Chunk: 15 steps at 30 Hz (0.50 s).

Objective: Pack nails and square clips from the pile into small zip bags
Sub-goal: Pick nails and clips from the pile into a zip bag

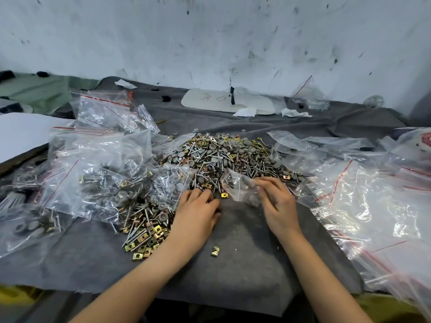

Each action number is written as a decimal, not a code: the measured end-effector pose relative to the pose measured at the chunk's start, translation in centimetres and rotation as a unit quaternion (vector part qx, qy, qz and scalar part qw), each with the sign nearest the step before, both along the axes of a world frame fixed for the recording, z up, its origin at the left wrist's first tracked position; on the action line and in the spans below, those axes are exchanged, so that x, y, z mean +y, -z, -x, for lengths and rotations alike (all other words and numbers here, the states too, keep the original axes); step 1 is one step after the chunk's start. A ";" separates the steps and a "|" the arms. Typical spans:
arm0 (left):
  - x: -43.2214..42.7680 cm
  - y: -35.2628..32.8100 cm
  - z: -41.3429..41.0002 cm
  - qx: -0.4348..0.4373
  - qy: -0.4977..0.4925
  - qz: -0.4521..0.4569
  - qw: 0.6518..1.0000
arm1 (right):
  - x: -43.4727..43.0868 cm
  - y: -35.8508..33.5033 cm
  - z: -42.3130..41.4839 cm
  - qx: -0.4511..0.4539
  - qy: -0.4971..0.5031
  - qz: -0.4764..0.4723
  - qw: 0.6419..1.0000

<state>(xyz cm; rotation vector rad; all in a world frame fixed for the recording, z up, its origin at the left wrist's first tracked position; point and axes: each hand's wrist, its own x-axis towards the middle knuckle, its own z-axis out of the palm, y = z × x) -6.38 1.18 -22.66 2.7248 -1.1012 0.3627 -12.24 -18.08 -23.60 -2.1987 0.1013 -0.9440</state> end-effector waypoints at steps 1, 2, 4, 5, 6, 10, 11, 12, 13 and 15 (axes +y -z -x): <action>-0.1 0.0 0.0 0.004 0.002 0.009 1.000 | 0.0 0.0 0.0 0.002 -0.002 -0.003 1.000; 0.0 0.0 -0.1 0.009 0.005 0.022 1.000 | -0.1 0.0 0.0 0.006 -0.002 -0.009 1.000; 0.3 -0.3 -0.2 0.017 0.014 0.047 0.999 | -0.1 0.1 0.1 0.009 0.003 -0.026 1.000; 0.6 -0.5 -0.4 0.029 0.020 0.051 0.998 | -0.2 0.1 0.1 0.012 0.005 -0.039 0.999; 0.8 -0.8 -0.6 0.051 0.030 0.050 0.997 | -0.3 0.1 0.0 0.015 0.006 -0.056 0.998; 1.4 -1.6 -1.0 0.126 0.084 0.017 0.988 | -0.4 0.1 -0.1 0.019 0.015 -0.086 0.996; 1.4 -1.7 -1.1 0.129 0.092 0.010 0.987 | -0.4 0.1 -0.1 0.018 0.017 -0.088 0.996; 1.3 -1.8 -1.1 0.129 0.098 0.006 0.987 | -0.4 0.1 -0.1 0.018 0.018 -0.090 0.996; 1.3 -2.0 -1.1 0.127 0.102 0.001 0.987 | -0.4 0.0 0.0 0.017 0.018 -0.093 0.995; 1.2 -2.2 -1.1 0.122 0.107 -0.015 0.987 | -0.4 0.0 0.0 0.020 0.018 -0.098 0.995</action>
